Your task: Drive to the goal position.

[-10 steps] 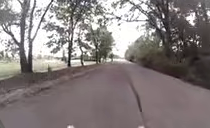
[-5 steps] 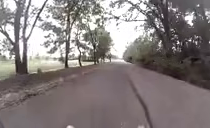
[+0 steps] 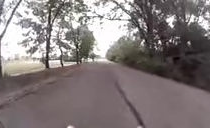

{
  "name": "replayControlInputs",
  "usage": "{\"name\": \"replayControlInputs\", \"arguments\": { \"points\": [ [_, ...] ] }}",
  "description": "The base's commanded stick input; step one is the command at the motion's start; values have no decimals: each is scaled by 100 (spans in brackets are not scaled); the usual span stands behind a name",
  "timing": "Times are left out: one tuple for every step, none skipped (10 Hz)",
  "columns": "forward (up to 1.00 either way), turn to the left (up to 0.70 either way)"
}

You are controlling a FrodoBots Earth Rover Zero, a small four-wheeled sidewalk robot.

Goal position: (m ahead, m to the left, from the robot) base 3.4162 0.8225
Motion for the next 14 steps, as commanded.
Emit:
{"name": "replayControlInputs", "arguments": {
  "points": [
    [70, 0],
    [70, 0],
    [70, 0],
    [70, 0],
    [70, 0],
    [70, 0],
    [70, 0],
    [70, 4],
    [70, 7],
    [70, 7],
    [70, 7],
    [70, 5],
    [70, 1],
    [70, 0]
  ]
}}
